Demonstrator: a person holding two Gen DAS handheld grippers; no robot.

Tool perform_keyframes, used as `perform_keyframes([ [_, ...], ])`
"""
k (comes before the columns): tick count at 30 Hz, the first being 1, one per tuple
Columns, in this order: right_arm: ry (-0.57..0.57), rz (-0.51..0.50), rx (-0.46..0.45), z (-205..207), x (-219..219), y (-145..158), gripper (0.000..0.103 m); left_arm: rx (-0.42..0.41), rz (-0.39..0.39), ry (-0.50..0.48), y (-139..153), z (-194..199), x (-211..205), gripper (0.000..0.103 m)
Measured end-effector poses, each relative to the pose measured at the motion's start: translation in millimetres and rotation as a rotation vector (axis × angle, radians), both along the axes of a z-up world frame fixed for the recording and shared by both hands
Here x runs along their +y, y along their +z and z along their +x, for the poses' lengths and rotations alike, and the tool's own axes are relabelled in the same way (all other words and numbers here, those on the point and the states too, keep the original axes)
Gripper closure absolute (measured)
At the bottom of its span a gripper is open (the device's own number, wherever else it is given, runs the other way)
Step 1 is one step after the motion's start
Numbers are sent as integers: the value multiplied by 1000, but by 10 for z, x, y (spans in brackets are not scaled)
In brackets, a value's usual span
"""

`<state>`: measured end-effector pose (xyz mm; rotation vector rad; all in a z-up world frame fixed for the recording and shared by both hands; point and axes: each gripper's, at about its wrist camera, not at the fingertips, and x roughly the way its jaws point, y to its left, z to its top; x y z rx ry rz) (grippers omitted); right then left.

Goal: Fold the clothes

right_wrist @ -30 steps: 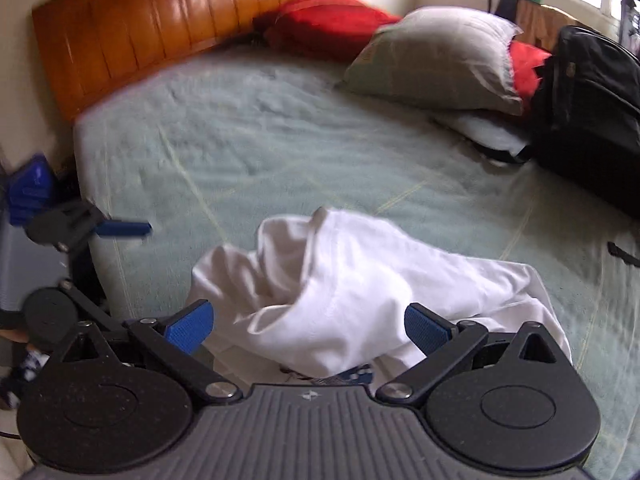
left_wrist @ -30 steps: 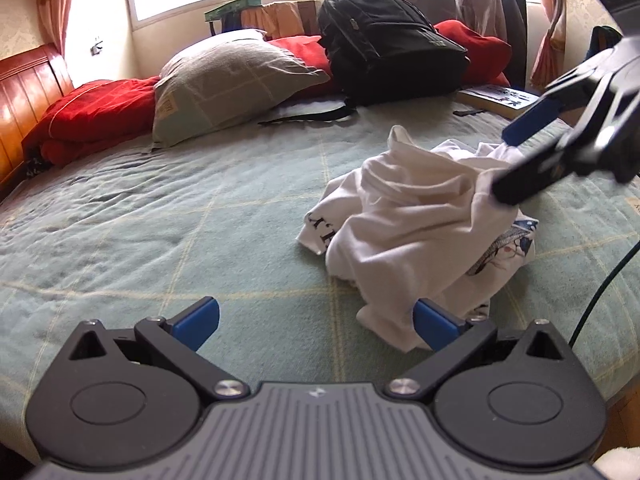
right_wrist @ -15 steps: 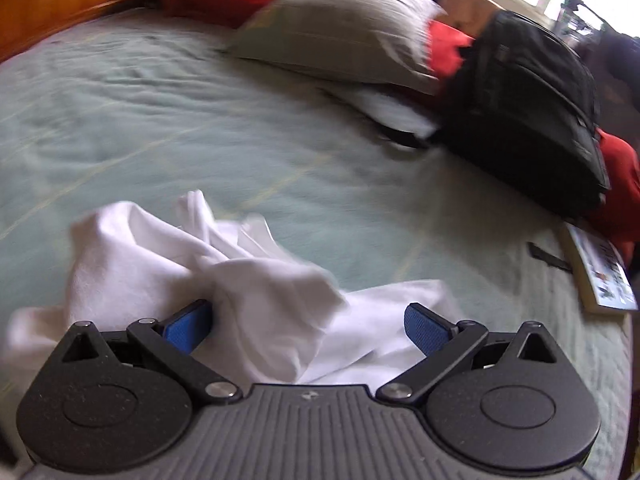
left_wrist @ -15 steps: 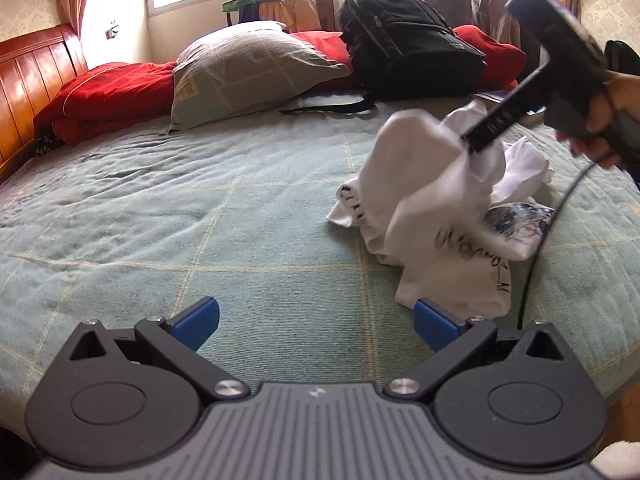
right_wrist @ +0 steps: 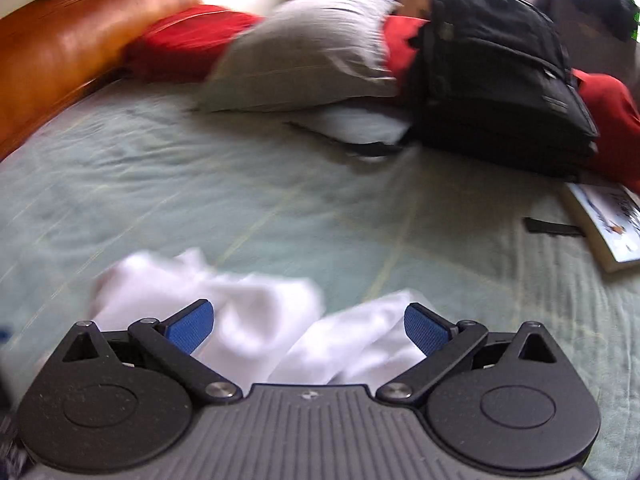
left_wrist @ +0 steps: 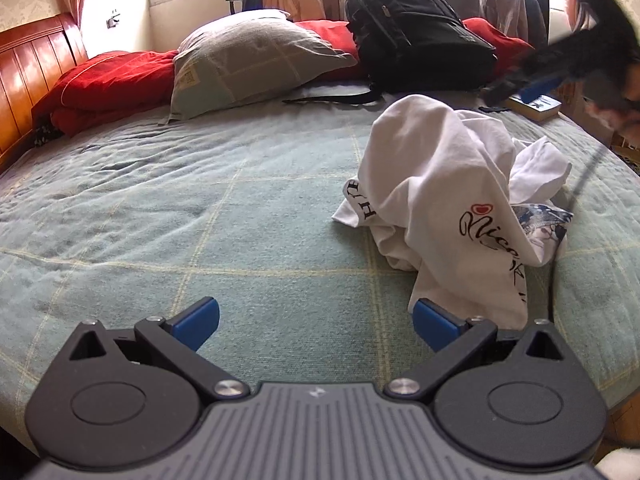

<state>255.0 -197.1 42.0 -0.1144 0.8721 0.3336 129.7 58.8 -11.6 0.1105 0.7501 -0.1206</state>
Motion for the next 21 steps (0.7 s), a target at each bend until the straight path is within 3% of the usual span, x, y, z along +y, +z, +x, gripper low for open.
perform_keyframes([
  [4,-41,-163,48,-168,-19,-289,0,2,0,-21,-6,-29,-87,1],
  [7,-136,-184,137,-176,-282,-600,0,5,12,-36,-4,-74,-126,1],
  [9,-197,-139,173,-226,-496,-710,0,8,19,-34,-5,-93,-132,1],
  [14,-271,13,157,-505,-863,-743,0,11,16,-24,-1,-92,-153,1],
  [21,-253,429,119,-733,-1130,-906,0,27,-39,-64,-51,-104,-279,1],
])
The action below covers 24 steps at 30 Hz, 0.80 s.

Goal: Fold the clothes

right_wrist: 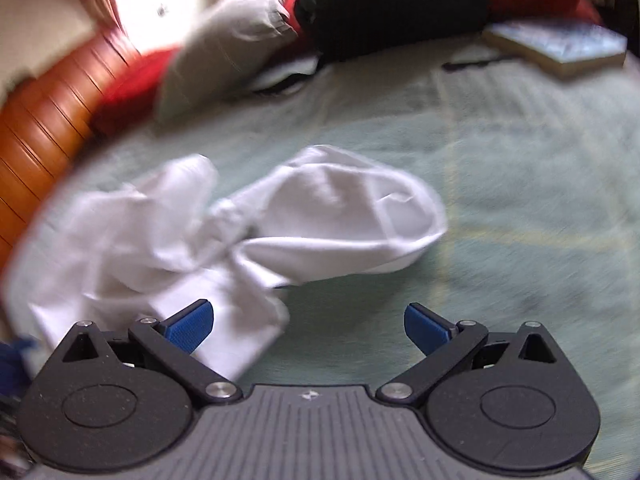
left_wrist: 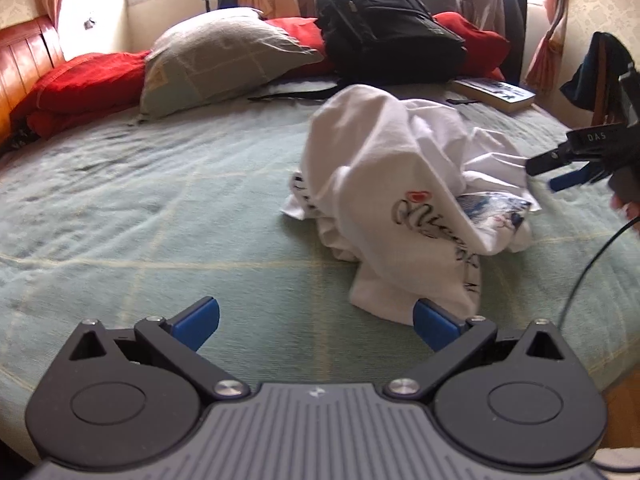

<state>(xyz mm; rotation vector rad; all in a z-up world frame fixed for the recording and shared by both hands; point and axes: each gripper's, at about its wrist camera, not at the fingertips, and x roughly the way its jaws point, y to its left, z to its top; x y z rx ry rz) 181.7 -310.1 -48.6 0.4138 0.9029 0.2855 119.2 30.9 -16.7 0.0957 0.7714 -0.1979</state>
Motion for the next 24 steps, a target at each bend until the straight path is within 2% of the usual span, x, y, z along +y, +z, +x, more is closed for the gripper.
perform_keyframes([
  [2,-5,123,-5,-12,-38,-114,2,13,-5,-4,-36,-6,-32,1],
  [6,-65,298,-40,-40,-117,-330,2,34,-12,-7,-90,-17,-84,1],
  [8,-76,388,-58,-65,-138,-335,14,36,-16,-6,-91,-22,-88,1],
  [10,-44,498,-56,-73,-103,-375,18,38,-22,-5,-92,-19,-92,1],
  [11,-37,502,-42,-56,-51,-410,22,40,-23,-4,-96,-12,-99,1],
  [12,-34,464,-24,-23,17,-445,27,41,-23,-3,-100,-7,-107,1],
  [13,-36,441,-14,4,61,-483,39,42,-22,-3,-104,-6,-114,1],
  [15,-66,468,-24,41,30,-567,47,43,-21,-4,-113,-12,-124,1],
  [17,-127,550,-9,80,-82,-668,69,46,-24,-7,-121,-22,-126,1],
  [19,-178,602,0,81,-133,-727,75,48,-24,-4,-127,-27,-124,1],
  [20,-187,595,-16,59,-104,-694,74,48,-24,-2,-128,-27,-123,1],
  [24,-165,465,-102,63,139,-504,73,50,-30,1,-126,-22,-136,1],
])
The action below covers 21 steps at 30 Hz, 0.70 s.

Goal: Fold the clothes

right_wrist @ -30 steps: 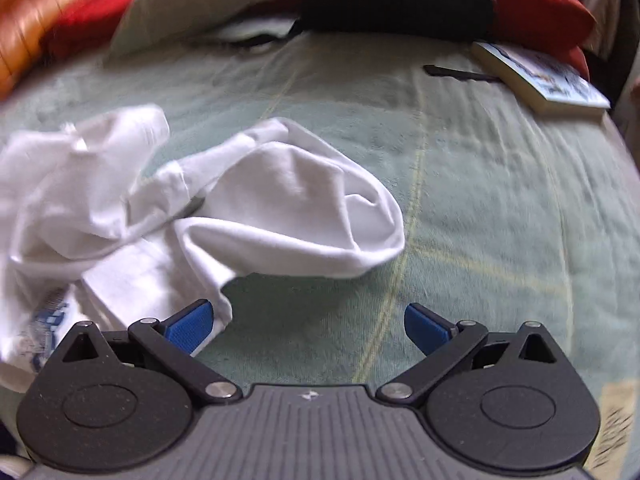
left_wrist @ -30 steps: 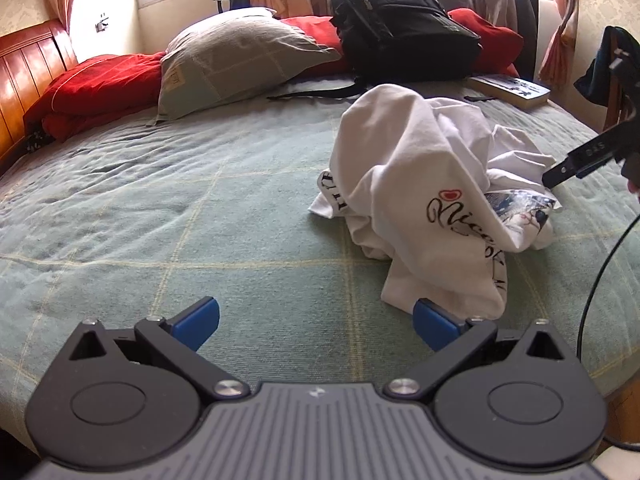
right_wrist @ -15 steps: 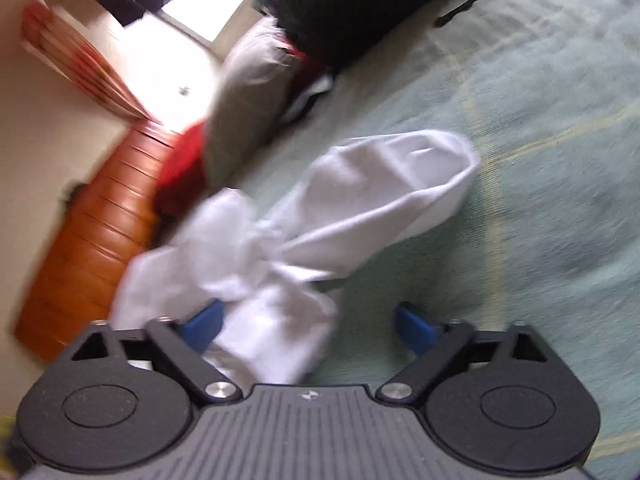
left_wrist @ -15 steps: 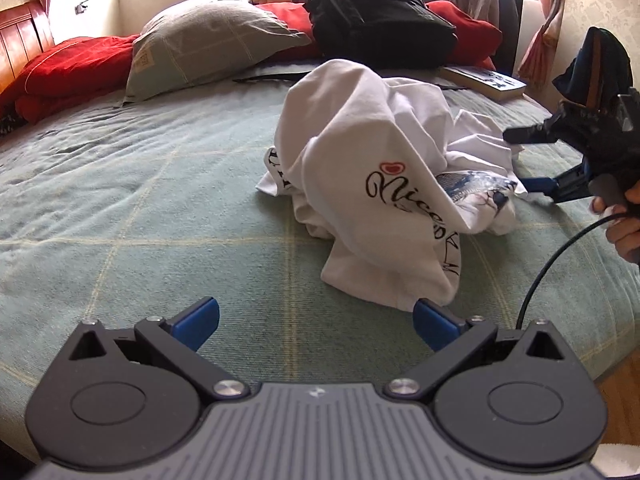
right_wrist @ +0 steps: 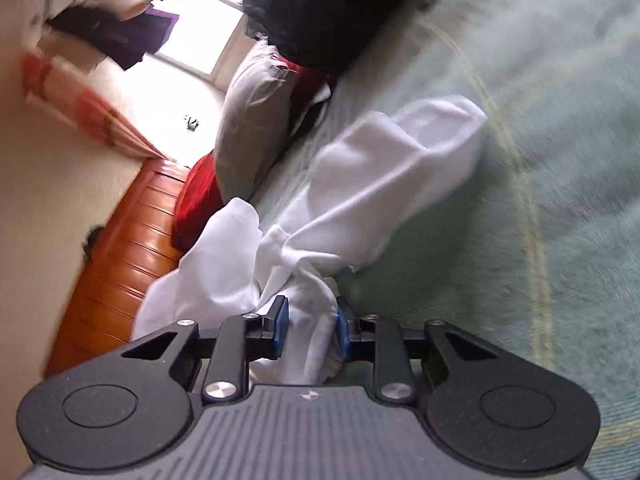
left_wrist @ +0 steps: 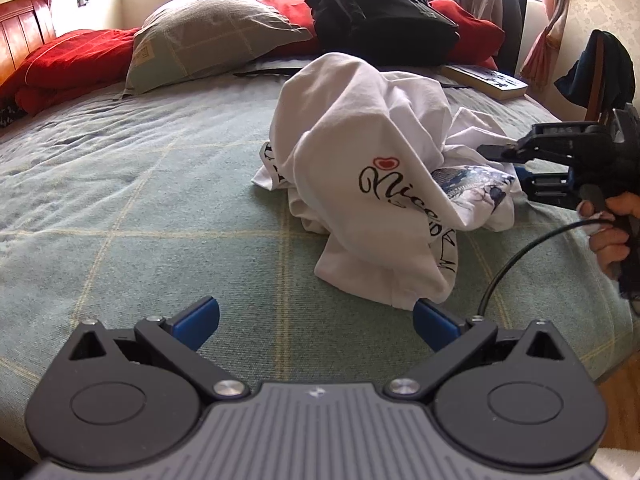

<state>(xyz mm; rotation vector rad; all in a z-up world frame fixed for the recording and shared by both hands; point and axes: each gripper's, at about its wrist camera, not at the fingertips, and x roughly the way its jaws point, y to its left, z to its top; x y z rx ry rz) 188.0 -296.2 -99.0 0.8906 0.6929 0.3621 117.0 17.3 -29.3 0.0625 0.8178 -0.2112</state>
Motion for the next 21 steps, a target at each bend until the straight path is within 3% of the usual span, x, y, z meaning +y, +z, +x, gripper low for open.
perform_keyframes([
  [2,-41,-66,-2,73,35,-4,79,-4,3,-5,9,-11,-20,1],
  [4,-79,-103,7,100,-1,29,92,-16,7,-15,34,-53,-28,1],
  [10,-118,-269,-10,-112,-258,334,93,-32,-18,-6,52,-95,4,1],
  [13,-175,-406,5,-278,-508,480,94,-46,-22,-30,63,-134,-24,1],
  [21,-263,-792,190,-353,-1206,666,94,-84,-19,-80,102,-194,-128,1],
])
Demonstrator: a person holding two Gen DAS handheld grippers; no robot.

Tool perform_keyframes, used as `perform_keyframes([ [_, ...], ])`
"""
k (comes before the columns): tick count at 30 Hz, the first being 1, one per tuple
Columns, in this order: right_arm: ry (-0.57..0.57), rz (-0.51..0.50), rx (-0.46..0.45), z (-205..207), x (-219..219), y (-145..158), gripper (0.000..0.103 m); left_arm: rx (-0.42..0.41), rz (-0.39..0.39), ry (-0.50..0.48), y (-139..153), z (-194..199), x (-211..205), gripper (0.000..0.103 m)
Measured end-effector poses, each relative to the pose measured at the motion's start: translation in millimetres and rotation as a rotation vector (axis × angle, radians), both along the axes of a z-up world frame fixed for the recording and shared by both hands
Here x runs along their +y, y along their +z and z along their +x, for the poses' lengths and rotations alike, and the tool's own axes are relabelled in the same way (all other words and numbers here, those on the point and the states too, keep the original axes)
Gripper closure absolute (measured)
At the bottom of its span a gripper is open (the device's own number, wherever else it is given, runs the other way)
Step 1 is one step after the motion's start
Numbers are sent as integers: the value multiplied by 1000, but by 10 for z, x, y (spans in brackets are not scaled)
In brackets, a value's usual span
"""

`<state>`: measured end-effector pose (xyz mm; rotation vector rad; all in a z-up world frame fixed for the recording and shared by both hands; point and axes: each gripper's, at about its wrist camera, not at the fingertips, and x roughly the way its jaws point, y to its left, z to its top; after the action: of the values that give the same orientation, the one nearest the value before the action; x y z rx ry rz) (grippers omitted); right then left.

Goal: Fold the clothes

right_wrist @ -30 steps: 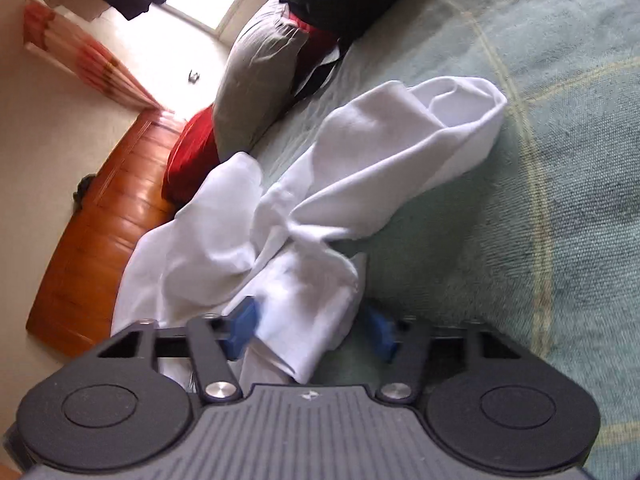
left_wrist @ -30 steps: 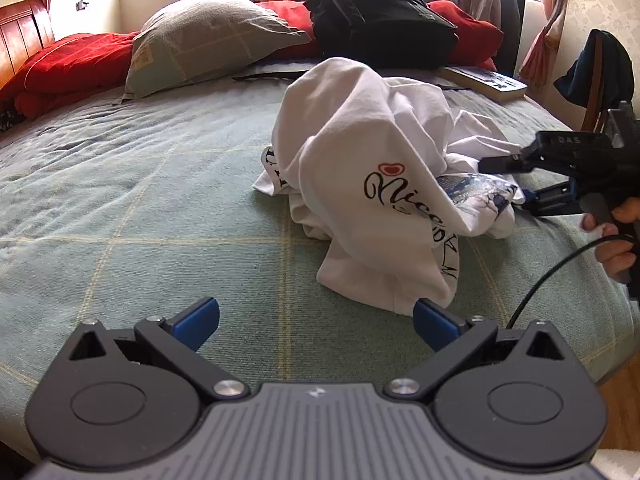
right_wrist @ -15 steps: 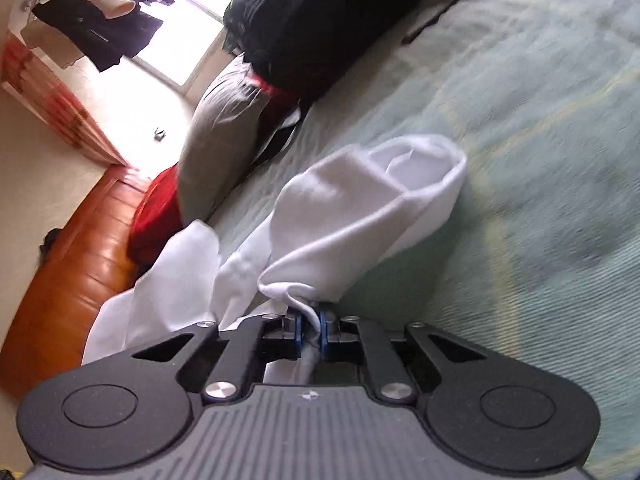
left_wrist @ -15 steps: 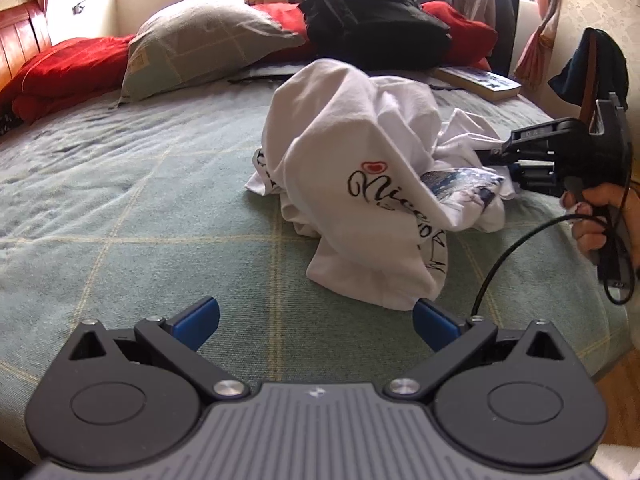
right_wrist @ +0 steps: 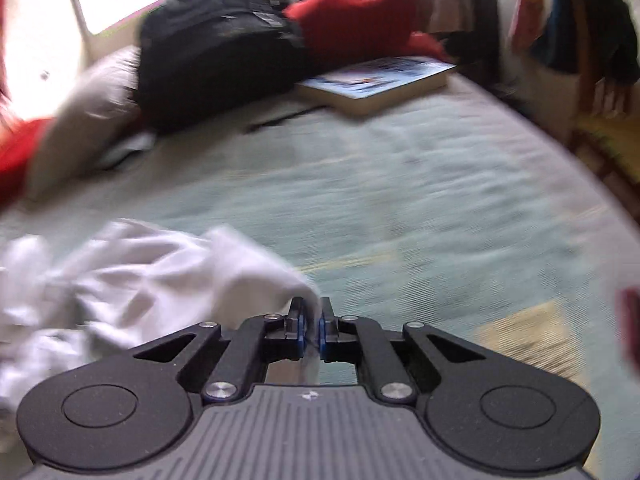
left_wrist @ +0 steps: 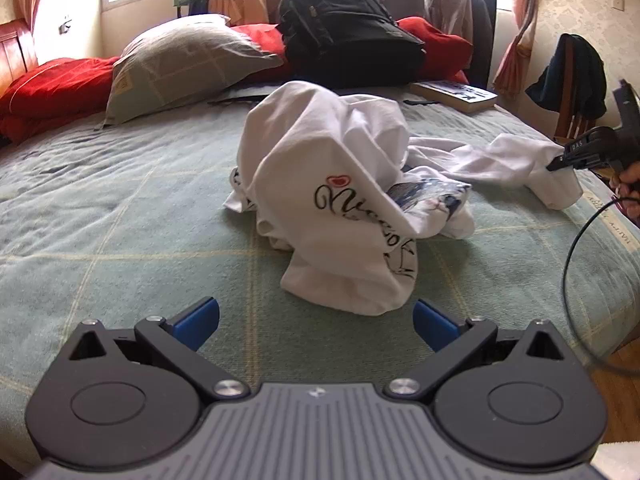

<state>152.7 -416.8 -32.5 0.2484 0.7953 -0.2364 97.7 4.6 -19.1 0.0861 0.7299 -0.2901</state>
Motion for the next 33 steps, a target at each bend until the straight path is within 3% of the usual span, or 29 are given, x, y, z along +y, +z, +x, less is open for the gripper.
perform_keyframes([
  [8,-65,-139,98,125,-561,46,94,-9,15,-15,39,3,-105,1],
  [24,-291,-224,208,352,-1501,93,94,-12,52,-33,79,117,-265,1],
  [27,-236,-130,215,342,-1457,78,90,-16,48,-37,95,129,-276,1],
  [29,-171,-125,192,323,-1243,133,79,-21,47,-39,106,131,-285,1],
  [33,12,-48,104,328,-732,282,78,-31,50,-43,127,104,-302,1],
])
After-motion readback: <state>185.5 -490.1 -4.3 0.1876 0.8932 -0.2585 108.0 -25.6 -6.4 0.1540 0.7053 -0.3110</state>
